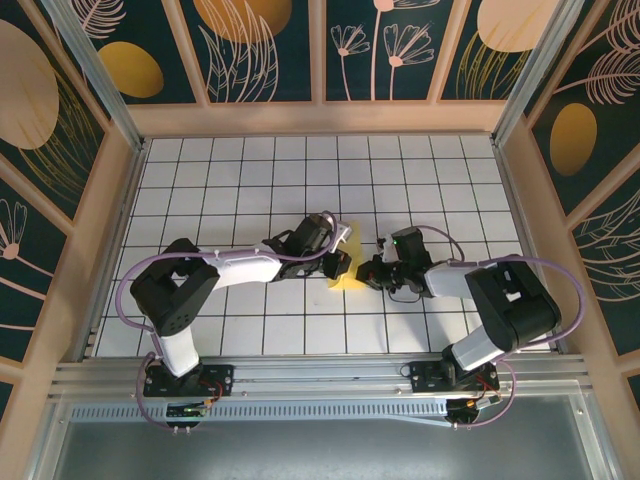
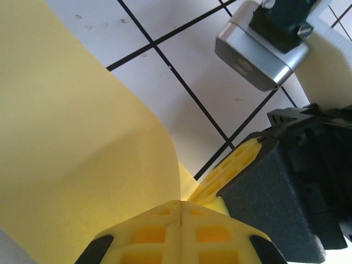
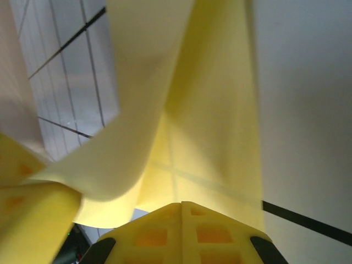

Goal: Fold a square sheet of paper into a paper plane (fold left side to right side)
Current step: Fold the triangle a second time at the center of the table.

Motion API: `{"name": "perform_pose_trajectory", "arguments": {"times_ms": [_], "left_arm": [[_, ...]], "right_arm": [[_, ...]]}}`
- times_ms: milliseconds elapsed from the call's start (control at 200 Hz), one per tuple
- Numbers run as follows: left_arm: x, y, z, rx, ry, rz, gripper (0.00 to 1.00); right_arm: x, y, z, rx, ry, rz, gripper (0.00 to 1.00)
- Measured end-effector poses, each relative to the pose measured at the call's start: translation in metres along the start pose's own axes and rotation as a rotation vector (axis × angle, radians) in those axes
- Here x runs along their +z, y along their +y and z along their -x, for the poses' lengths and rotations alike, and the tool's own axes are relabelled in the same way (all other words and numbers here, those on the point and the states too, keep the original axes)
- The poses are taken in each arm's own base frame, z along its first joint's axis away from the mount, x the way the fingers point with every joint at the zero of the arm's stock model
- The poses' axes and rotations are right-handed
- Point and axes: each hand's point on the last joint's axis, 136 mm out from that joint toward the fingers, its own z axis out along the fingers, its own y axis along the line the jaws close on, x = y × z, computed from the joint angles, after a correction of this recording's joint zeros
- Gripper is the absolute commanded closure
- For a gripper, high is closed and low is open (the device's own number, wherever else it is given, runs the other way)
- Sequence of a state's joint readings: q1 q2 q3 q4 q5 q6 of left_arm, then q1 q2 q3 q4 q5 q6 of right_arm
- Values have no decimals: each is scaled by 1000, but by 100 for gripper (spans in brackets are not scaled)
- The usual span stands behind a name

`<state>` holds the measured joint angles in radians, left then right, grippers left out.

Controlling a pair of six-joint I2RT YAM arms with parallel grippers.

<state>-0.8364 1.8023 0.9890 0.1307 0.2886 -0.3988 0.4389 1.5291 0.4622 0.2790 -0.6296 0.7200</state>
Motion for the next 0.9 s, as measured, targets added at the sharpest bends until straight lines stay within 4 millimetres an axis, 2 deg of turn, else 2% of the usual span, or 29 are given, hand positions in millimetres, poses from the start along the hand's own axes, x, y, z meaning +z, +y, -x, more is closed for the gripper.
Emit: {"name": "perform_pose_trajectory", "arguments": {"times_ms": [245, 465, 896], "left_arm": [[3, 8, -3, -13, 9, 14, 100], [4, 23, -19, -33, 40, 45, 100], [6, 40, -21, -49, 39, 89, 100]], "right_arm": [[3, -14, -2, 26, 13, -68, 100], [5, -14, 0, 17, 27, -80, 100], [5, -13, 0, 0, 37, -89, 100]]}}
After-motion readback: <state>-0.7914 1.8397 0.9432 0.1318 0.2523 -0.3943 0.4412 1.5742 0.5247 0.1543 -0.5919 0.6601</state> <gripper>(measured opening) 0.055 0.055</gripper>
